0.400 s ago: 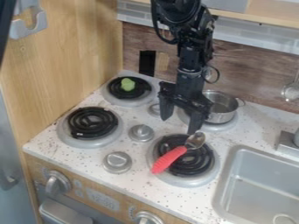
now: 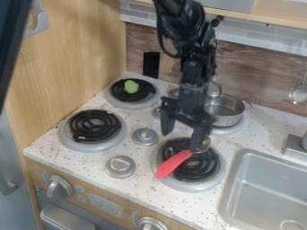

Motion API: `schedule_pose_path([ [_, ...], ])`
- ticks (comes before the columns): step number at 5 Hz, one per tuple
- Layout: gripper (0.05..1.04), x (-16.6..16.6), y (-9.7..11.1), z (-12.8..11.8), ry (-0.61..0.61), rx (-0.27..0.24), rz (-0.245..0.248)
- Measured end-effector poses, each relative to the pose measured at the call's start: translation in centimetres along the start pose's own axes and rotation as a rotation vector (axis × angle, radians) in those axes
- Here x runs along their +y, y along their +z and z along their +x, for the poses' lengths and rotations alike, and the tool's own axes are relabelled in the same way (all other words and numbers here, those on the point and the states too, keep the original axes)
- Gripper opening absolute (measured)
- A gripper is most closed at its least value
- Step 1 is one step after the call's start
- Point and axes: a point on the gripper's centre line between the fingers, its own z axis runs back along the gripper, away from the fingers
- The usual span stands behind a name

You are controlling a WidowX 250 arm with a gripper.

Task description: Took item from top left corner and moved to bottom left burner

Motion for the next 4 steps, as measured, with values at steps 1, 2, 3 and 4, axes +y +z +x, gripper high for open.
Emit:
schedule_pose_path([
  [1,0.999,4.4,0.3,0.4,0.135,-0.017,-0.009],
  [2,0.999,7.2,0.6,1.4,0.205,-0.059,-0.014],
  [3,0.999,9.3,1.2,3.2,0.248,-0.168,-0.034],
  [4,0.999,12.0,0.8,4.3,0.31,-0.321,0.005],
])
